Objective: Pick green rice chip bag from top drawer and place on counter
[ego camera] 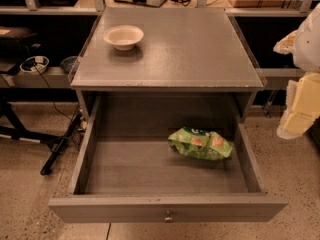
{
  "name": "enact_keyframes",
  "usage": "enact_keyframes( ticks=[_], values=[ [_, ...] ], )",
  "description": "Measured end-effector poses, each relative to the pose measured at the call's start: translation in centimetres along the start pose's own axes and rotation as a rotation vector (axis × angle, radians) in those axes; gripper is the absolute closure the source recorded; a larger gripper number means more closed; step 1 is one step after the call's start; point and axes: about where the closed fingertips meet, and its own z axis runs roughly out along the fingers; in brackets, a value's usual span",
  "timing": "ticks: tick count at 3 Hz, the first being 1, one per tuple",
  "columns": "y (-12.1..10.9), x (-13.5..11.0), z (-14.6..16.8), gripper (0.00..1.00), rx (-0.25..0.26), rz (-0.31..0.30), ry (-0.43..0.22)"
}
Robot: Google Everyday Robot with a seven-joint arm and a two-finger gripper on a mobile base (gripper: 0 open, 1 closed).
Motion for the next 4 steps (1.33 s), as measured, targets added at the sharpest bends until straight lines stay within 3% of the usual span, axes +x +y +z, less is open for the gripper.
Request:
enact_keyframes(
  ticks=[2,4],
  values=[
    [-0.1,0.0,0.0,0.0,0.016,0.024,-0.03],
    [-0.5,0.1,1.5,0.0,0.073,0.108,-0.151]
  ],
)
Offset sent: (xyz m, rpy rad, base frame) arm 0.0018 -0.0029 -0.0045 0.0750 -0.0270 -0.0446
